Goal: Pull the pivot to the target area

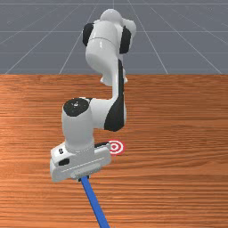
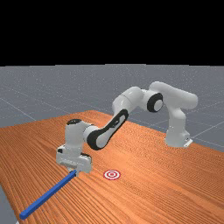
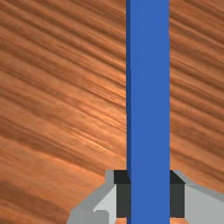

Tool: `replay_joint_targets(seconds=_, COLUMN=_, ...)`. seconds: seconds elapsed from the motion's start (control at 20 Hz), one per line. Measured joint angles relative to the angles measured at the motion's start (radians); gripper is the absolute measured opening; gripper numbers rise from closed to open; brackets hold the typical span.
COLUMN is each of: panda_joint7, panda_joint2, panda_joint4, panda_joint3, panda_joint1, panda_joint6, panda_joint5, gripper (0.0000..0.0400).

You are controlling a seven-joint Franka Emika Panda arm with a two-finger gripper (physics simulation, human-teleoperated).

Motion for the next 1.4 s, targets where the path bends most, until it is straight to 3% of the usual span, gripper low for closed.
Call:
replay_joint_targets(seconds=0.1, panda_joint7=-0.011, panda_joint2=0.05, panda_joint4=0.106, panda_joint3=-0.007, panda_joint1=-0.027, panda_joint6=-0.099, panda_joint5=-0.008, gripper=0.0096)
replay_joint_targets(seconds=0.25, panda_joint7=-0.073, panda_joint2=0.057, panda_joint4=0.094, panda_joint3=0.006, panda_joint1=-0.077, panda_joint6=-0.022, panda_joint5=0.009, gripper=0.0096)
replay_joint_targets(seconds=0.3, panda_joint7=-0.029, panda_joint2=0.127, panda_joint4=0.25, panda_joint3=-0.011, panda_joint1=-0.074, panda_joint6=-0.186, panda_joint5=-0.012, gripper=0.0095)
replay_joint_targets(seconds=0.45, panda_joint7=-0.029, panda_joint2=0.129, panda_joint4=0.249, panda_joint3=-0.011, panda_joint1=-0.074, panda_joint6=-0.187, panda_joint5=-0.011, gripper=0.0095)
replay_joint_targets(seconds=0.55, panda_joint7=-0.043, panda_joint2=0.107, panda_joint4=0.18, panda_joint3=0.0, panda_joint1=-0.074, panda_joint6=-0.058, panda_joint5=0.005, gripper=0.0095)
replay_joint_targets(seconds=0.6, panda_joint7=-0.043, panda_joint2=0.104, panda_joint4=0.173, panda_joint3=-0.001, panda_joint1=-0.074, panda_joint6=-0.062, panda_joint5=0.005, gripper=0.0096)
replay_joint_targets(seconds=0.65, panda_joint7=-0.055, panda_joint2=0.098, panda_joint4=0.148, panda_joint3=0.009, panda_joint1=-0.076, panda_joint6=0.004, panda_joint5=0.014, gripper=0.0097)
replay_joint_targets(seconds=0.7, panda_joint7=-0.042, panda_joint2=0.124, panda_joint4=0.206, panda_joint3=0.001, panda_joint1=-0.076, panda_joint6=-0.06, panda_joint5=0.006, gripper=0.0096)
replay_joint_targets(seconds=0.75, panda_joint7=-0.029, panda_joint2=0.133, panda_joint4=0.246, panda_joint3=-0.011, panda_joint1=-0.074, panda_joint6=-0.19, panda_joint5=-0.01, gripper=0.0095)
replay_joint_targets(seconds=0.8, panda_joint7=-0.029, panda_joint2=0.134, panda_joint4=0.246, panda_joint3=-0.011, panda_joint1=-0.074, panda_joint6=-0.19, panda_joint5=-0.01, gripper=0.0095)
replay_joint_targets(seconds=0.85, panda_joint7=-0.051, panda_joint2=0.046, panda_joint4=0.066, panda_joint3=-0.003, panda_joint1=-0.067, panda_joint6=-0.044, panda_joint5=0.006, gripper=0.0095)
replay_joint_targets(seconds=0.9, panda_joint7=-0.084, panda_joint2=0.049, panda_joint4=0.096, panda_joint3=-0.007, panda_joint1=-0.067, panda_joint6=-0.128, panda_joint5=-0.015, gripper=0.0095)
replay_joint_targets(seconds=1.05, panda_joint7=-0.093, panda_joint2=-0.172, panda_joint4=-0.338, panda_joint3=-0.007, panda_joint1=-0.045, panda_joint6=0.124, panda_joint5=0.012, gripper=0.0095)
replay_joint_targets(seconds=1.35, panda_joint7=-0.113, panda_joint2=-0.34, panda_joint4=-0.651, panda_joint3=-0.028, panda_joint1=-0.027, panda_joint6=0.175, panda_joint5=-0.002, gripper=0.0095)
replay_joint_targets(seconds=1.4, panda_joint7=-0.099, panda_joint2=-0.393, panda_joint4=-0.774, panda_joint3=-0.053, panda_joint1=-0.001, panda_joint6=0.294, panda_joint5=-0.015, gripper=0.0095)
